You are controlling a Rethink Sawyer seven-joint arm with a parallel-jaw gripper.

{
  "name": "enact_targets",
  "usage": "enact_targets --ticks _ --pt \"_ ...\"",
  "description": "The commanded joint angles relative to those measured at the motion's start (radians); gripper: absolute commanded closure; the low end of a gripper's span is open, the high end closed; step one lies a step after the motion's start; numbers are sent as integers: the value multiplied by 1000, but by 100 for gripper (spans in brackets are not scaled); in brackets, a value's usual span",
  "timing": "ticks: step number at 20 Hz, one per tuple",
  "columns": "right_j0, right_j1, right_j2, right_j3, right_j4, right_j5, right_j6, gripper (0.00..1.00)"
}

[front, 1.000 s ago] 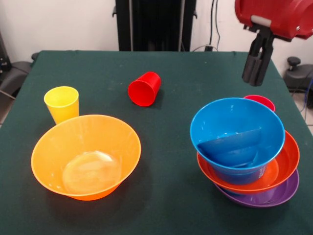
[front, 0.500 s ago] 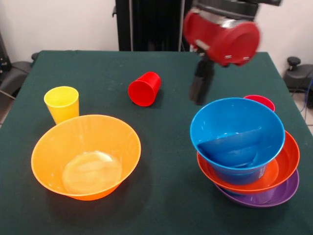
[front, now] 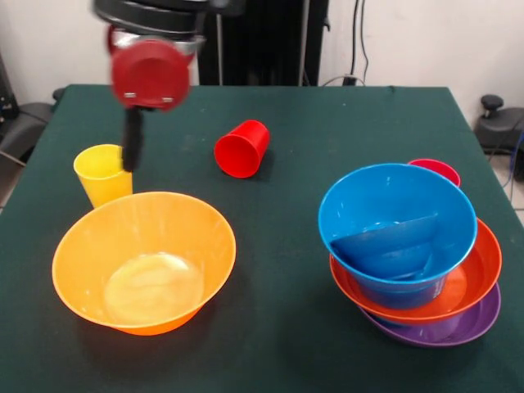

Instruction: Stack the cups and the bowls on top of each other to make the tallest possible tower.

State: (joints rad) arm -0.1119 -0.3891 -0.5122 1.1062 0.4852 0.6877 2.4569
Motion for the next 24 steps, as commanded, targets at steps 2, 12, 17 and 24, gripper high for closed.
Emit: enact_targets --ticks 2,12,17,24 --pt "-55 -2 257 -16 -166 -5 -391 0" --pt "-109 14 369 -33 -238 -117 -362 0" --pt "-113 7 394 -7 -276 -165 -318 0" --pt "-111 20 418 13 -313 -210 -261 0"
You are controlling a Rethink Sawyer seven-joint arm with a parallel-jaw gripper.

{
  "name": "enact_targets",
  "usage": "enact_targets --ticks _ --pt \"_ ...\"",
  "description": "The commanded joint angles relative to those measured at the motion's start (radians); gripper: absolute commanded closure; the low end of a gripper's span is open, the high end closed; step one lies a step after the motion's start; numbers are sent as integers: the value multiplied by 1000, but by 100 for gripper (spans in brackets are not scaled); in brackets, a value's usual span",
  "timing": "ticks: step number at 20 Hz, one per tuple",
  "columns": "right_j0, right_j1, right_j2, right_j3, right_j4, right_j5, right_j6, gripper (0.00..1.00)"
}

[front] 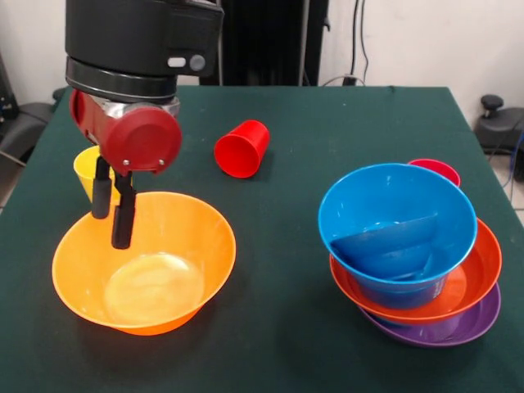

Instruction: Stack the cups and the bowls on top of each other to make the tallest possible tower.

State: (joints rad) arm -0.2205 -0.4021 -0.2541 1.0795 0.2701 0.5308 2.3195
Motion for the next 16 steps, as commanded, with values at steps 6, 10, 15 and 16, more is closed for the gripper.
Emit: enact_targets --ticks 6,10,15,16 --pt "0 38 158 40 -113 -52 -79 0" --pt "8 33 168 53 -109 -44 -61 0" --pt "18 35 182 69 -113 -52 -62 0" --pt "19 36 184 71 -114 -48 -63 0"
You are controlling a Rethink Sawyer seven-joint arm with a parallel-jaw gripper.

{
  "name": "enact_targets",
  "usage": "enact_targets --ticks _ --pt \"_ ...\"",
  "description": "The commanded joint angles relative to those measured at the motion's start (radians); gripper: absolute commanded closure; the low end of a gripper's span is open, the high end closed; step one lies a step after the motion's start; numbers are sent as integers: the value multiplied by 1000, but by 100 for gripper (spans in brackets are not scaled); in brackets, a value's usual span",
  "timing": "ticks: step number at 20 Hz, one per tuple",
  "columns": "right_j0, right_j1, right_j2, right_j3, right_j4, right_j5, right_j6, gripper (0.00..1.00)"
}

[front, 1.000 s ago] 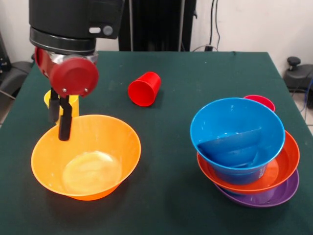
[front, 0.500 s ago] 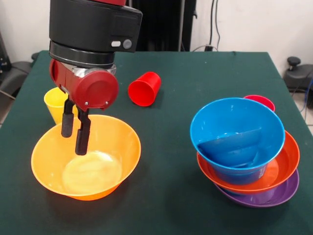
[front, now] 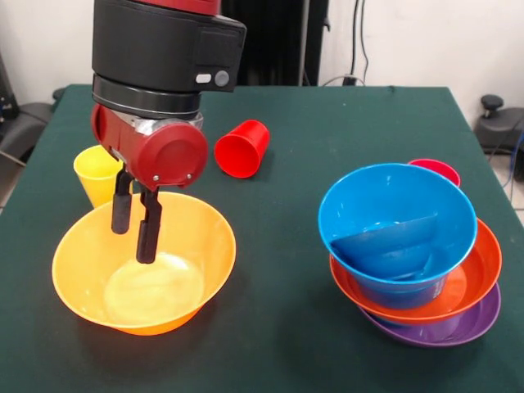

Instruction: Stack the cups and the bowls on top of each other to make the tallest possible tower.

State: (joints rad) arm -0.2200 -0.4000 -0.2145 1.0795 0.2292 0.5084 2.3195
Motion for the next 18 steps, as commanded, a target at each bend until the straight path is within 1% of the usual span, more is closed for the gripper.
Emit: enact_targets --ticks 1,6,9,12,16,18 --pt "18 32 148 76 -72 -18 -64 0" --pt "40 13 140 102 -70 42 -54 0" --pt "46 2 147 116 -76 102 -84 0" --pt "42 -10 166 133 -89 153 -136 0" --pt "46 -31 196 183 -100 182 -177 0" --pt "54 -39 200 201 -101 196 -171 0"
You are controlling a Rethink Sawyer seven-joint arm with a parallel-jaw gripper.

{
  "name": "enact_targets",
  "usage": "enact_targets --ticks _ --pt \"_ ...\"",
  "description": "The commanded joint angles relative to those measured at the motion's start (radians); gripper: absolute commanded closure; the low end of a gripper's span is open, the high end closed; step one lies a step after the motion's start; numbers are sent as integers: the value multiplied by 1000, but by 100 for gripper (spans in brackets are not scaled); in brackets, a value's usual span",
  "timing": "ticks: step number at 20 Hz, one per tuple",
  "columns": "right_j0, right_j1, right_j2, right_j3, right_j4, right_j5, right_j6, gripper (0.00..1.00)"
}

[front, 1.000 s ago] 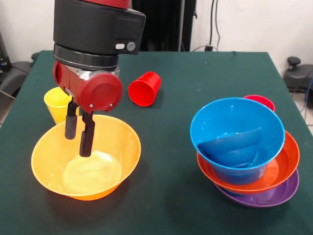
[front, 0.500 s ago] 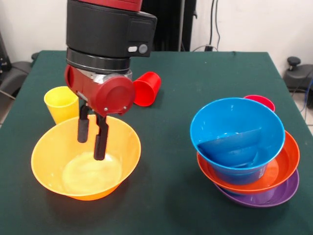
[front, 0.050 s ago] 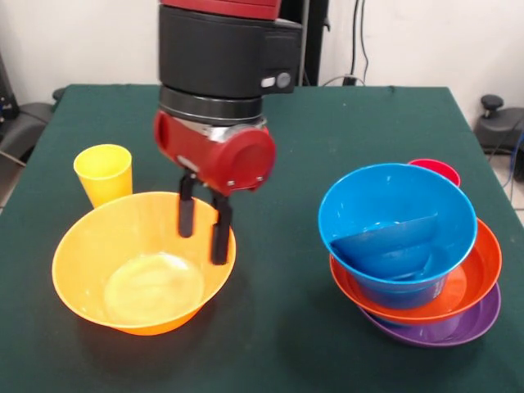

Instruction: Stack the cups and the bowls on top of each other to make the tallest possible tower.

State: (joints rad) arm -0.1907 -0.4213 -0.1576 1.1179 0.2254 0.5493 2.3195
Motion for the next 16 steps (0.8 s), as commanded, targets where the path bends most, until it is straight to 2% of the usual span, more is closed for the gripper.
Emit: enact_targets --ticks 1,4,10,16 --pt "27 -21 146 173 -97 162 -169 0" --pt "29 -33 153 196 -108 182 -184 0" --pt "19 -32 161 237 -138 150 -199 0" --pt "2 39 155 167 -190 102 -182 0"
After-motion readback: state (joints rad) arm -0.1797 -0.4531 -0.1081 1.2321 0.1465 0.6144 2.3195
